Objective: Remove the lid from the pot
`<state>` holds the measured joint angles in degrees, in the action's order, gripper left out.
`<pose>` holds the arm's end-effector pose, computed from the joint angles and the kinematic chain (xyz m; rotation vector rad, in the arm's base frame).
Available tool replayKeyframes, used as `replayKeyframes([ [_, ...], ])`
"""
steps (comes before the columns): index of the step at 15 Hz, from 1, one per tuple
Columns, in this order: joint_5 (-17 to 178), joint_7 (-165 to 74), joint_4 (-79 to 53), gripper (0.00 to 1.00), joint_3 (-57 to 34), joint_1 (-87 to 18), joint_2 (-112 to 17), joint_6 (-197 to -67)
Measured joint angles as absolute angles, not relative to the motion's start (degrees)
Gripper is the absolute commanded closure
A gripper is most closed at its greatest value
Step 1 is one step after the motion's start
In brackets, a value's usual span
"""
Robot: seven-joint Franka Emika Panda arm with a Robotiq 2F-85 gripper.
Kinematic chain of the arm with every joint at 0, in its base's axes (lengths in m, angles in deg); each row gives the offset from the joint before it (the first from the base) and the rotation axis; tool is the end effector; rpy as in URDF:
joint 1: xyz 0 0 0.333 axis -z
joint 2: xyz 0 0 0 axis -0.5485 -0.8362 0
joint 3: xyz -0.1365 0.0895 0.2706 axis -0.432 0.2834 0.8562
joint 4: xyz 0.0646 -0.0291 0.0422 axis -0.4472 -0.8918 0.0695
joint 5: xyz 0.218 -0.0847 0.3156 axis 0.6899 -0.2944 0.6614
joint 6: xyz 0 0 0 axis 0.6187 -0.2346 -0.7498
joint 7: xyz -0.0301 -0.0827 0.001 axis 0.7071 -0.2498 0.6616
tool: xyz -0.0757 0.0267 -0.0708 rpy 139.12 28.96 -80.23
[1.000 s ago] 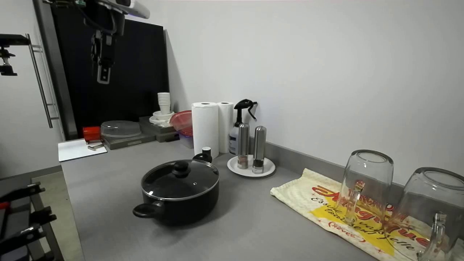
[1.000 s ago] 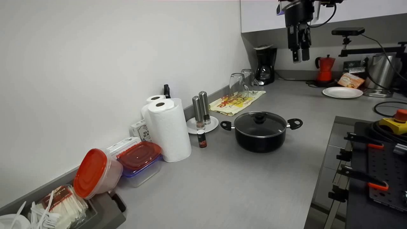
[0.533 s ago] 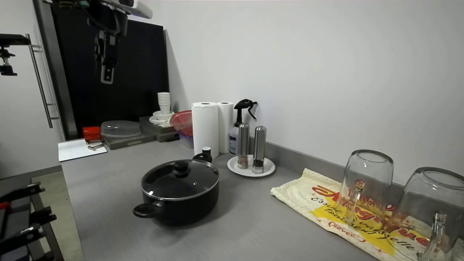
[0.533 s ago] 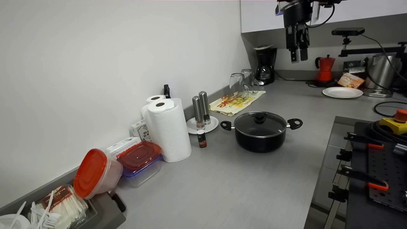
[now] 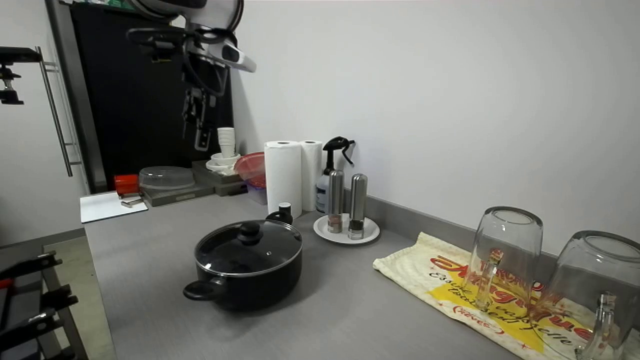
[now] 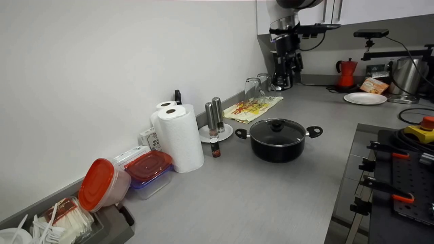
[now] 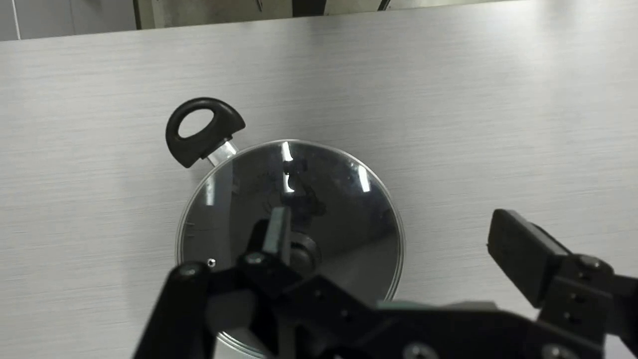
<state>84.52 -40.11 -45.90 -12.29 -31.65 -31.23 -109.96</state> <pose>0.5038 -0.0529 0.3701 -3.0842 0.1582 0.3402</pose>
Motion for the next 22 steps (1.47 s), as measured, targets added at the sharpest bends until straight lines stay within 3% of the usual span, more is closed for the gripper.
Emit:
replayKeyframes([
  [8, 84.50, -45.79, -41.16, 0.00, -12.77, -29.11, -45.91, -119.15],
  [22, 82.30, -56.56, -34.21, 0.00, -13.13, -30.33, -54.70, -124.83],
])
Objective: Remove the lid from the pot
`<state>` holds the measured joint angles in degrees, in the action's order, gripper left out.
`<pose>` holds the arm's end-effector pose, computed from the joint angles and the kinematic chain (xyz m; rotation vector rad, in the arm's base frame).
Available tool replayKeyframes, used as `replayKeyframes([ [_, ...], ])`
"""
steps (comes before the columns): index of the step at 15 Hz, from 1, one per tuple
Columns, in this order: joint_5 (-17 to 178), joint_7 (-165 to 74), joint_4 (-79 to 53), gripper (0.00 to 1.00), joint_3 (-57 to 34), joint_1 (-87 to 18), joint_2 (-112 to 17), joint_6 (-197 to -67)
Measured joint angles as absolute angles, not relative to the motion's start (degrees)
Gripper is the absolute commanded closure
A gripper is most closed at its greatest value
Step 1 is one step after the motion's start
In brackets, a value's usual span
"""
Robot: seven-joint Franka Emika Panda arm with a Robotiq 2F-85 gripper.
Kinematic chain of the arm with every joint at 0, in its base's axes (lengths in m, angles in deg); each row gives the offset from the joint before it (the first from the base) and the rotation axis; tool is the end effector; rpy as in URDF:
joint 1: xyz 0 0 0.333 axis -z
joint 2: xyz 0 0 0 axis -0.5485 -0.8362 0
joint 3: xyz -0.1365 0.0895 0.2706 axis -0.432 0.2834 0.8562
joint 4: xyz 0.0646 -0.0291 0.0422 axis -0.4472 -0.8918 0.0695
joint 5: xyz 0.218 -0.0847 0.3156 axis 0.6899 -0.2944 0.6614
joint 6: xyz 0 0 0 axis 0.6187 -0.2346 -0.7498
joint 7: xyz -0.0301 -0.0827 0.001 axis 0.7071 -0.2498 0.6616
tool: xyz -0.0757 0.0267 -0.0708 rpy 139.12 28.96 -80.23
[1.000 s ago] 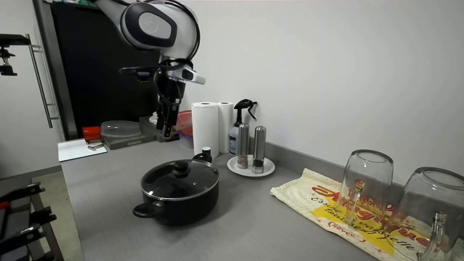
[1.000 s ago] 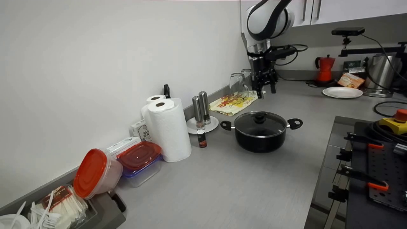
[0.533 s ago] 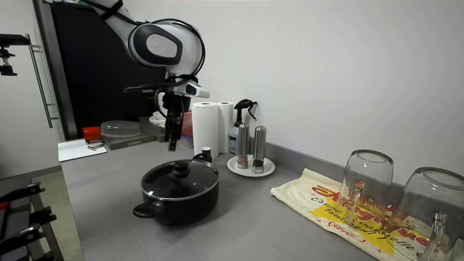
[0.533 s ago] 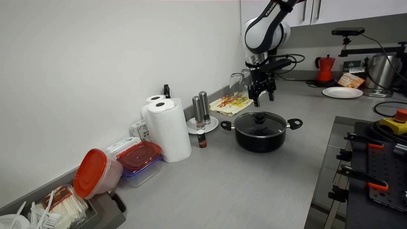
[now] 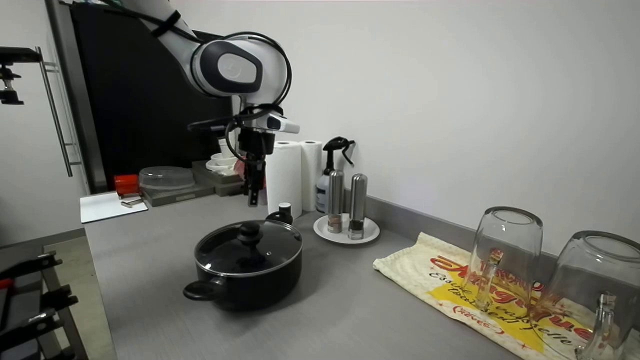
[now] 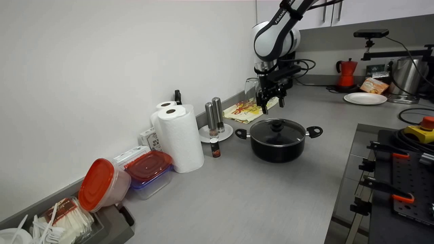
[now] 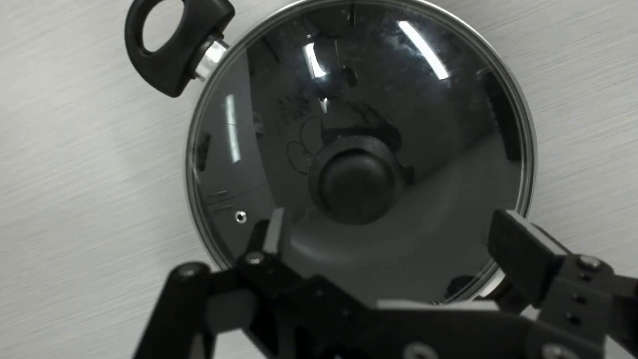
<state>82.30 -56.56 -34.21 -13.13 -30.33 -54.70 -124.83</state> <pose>0.5868 -0.0850 0.2450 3.0107 -0.6118 -0.2498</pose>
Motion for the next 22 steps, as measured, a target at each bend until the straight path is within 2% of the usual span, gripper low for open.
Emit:
replayKeyframes([
  [8, 81.41, -58.89, -32.77, 0.00, -15.35, -30.34, -61.31, -124.80],
  [22, 83.41, -58.92, -29.78, 0.00, -14.71, -30.32, -62.28, -124.49],
])
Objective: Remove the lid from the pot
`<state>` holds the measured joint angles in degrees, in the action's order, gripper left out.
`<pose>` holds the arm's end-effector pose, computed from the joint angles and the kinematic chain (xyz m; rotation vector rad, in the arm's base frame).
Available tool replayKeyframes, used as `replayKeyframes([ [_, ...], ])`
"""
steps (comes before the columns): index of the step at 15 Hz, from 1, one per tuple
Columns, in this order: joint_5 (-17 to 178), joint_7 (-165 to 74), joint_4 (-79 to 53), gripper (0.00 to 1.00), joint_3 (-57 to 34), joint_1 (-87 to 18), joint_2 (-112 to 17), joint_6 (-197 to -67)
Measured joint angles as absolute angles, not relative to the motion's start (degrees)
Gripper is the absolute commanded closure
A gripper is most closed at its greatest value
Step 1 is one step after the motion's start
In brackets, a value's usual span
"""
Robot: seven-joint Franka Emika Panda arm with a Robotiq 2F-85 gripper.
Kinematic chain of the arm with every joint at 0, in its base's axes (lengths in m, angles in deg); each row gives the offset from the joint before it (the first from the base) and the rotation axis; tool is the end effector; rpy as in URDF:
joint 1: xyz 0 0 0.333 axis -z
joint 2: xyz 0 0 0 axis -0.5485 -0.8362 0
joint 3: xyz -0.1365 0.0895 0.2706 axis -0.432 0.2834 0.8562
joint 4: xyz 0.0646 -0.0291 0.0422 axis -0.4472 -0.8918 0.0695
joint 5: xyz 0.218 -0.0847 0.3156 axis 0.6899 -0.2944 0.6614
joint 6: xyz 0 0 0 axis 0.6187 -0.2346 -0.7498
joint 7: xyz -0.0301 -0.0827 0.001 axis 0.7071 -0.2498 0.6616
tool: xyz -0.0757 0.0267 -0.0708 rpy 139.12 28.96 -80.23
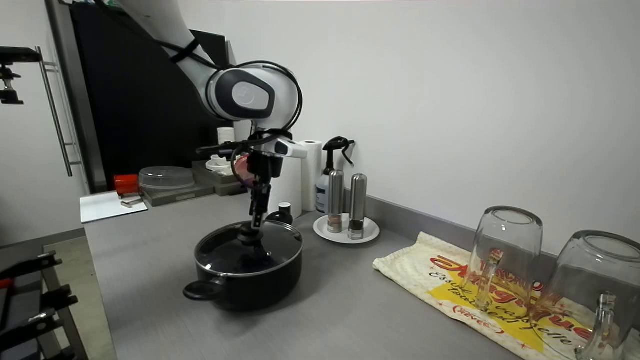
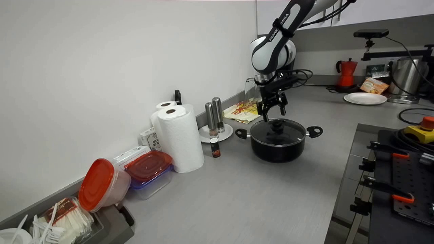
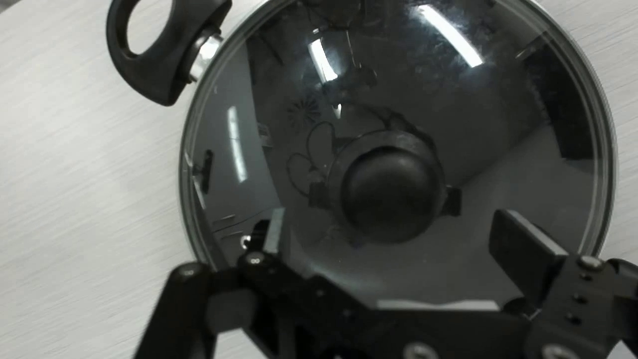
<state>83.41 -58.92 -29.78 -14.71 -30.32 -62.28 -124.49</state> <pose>0.5963 -0.1022 0.1960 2.9604 -0.7204 -0.3357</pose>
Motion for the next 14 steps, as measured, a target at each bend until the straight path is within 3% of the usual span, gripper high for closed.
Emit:
replayKeyframes([
  [1, 83.67, -58.89, -29.79, 0.00, -14.58, -30.31, -62.73, -124.48],
  [2, 83.87, -58.88, -29.79, 0.25, -14.47, -30.31, -63.19, -124.48],
  [3, 84.01, -58.88, -29.79, 0.26, -14.38, -30.31, -63.59, -124.48],
  [8, 84.08, -58.87, -29.72, 0.65, -14.22, -30.32, -64.58, -124.46],
  [14, 84.06, -58.43, -29.05, 0.75, -14.37, -30.18, -63.99, -122.89],
])
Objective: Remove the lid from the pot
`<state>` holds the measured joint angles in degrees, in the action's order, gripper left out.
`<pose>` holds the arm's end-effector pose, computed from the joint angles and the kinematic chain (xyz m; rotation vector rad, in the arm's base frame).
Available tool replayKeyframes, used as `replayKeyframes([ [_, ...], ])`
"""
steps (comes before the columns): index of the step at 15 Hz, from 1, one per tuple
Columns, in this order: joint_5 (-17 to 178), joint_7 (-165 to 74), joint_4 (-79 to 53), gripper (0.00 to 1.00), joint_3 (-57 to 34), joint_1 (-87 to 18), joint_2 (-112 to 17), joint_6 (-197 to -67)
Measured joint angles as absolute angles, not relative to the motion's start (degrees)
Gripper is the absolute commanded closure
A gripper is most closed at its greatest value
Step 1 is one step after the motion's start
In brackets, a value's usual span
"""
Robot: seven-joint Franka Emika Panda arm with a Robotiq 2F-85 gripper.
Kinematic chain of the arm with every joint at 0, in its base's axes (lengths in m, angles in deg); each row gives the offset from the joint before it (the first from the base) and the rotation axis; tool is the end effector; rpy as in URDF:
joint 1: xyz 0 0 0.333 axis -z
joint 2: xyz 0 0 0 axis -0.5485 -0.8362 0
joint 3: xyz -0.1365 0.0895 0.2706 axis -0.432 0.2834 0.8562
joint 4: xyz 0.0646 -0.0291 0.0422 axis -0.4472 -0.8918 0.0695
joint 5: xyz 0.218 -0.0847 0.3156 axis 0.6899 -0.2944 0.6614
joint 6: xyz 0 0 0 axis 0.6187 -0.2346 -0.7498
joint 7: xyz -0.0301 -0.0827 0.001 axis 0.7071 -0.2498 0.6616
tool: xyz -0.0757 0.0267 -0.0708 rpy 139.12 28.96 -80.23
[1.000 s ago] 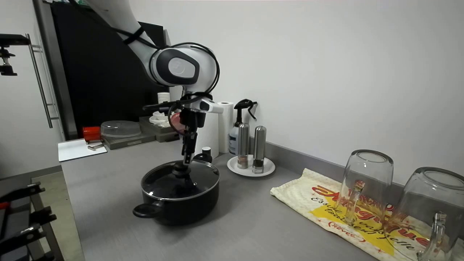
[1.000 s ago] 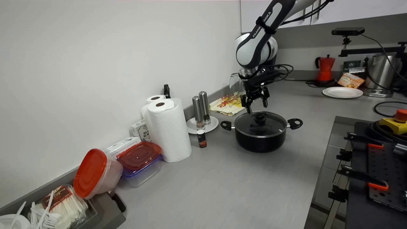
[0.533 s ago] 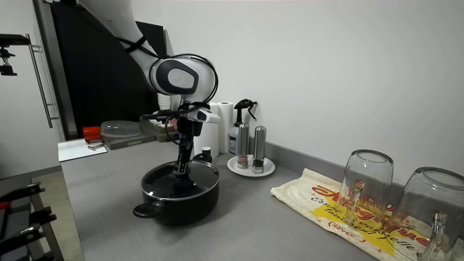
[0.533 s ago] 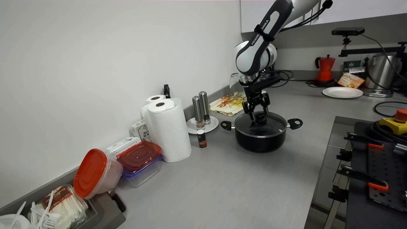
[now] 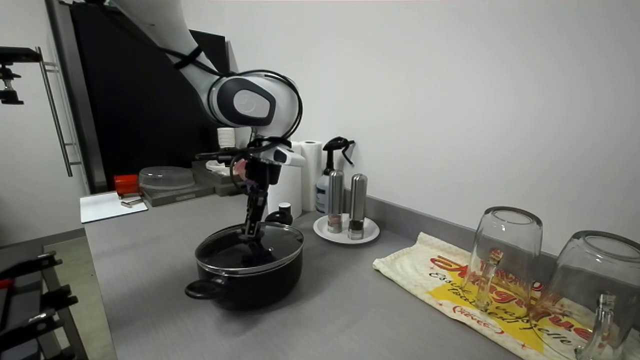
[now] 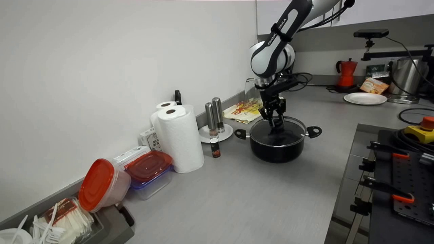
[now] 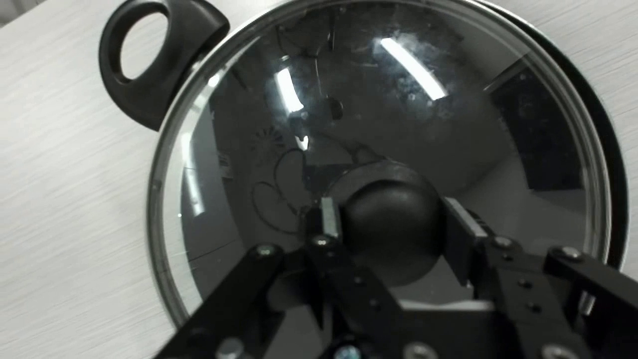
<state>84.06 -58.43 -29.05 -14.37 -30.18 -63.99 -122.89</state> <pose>0.5936 -0.0996 0.1808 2.9589 -0.7142 -0.4059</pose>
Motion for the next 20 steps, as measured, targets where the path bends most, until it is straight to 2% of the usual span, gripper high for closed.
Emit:
replayKeyframes([
  [12, 83.73, -58.30, -29.04, 0.75, -14.35, -30.43, -63.64, -122.81],
  [20, 79.22, -58.31, -29.46, 0.75, -13.92, -34.28, -55.25, -121.12],
])
